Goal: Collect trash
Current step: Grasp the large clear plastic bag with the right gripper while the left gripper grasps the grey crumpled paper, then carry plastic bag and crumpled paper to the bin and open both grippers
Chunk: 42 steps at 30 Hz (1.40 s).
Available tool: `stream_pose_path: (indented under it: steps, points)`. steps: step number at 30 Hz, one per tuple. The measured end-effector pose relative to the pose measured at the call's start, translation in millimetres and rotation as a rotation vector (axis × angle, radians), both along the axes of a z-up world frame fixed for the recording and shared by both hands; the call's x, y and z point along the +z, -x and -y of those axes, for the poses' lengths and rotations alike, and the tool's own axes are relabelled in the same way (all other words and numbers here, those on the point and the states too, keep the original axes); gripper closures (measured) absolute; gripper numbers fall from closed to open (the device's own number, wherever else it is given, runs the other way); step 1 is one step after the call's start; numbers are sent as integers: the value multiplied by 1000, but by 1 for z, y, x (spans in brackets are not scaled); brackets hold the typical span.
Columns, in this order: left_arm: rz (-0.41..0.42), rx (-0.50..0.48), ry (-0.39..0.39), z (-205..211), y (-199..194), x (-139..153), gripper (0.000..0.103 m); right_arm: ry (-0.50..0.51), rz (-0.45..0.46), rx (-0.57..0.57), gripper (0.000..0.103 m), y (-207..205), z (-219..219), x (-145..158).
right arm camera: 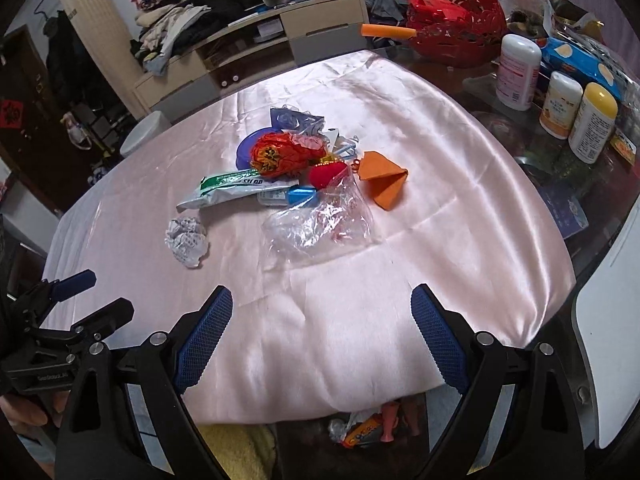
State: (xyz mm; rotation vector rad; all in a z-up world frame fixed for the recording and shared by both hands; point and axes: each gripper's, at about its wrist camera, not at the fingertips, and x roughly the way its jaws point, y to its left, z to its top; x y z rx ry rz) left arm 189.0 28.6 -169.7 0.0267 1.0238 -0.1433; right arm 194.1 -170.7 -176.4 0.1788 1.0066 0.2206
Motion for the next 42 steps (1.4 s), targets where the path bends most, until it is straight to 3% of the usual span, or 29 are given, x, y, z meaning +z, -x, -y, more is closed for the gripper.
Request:
stream_pose_path:
  steps: [14, 22, 26, 32, 42]
  points:
    - [-22, -19, 7, 6, -62, -23, 10, 37, -30, 4, 9, -54, -16, -32]
    - [-75, -48, 46, 12, -80, -42, 54, 85, -26, 25, 9, -62, -22, -43]
    - [-72, -59, 61, 13, -78, -41, 66, 103, -14, 32, 9, -61, -24, -43]
    - [-72, -77, 79, 14, -75, -41, 86, 101, 5, 22, 21, -61, -18, -42]
    - [-58, -104, 99, 19, -51, -29, 86, 59, -36, -2, 25, -37, -5, -35]
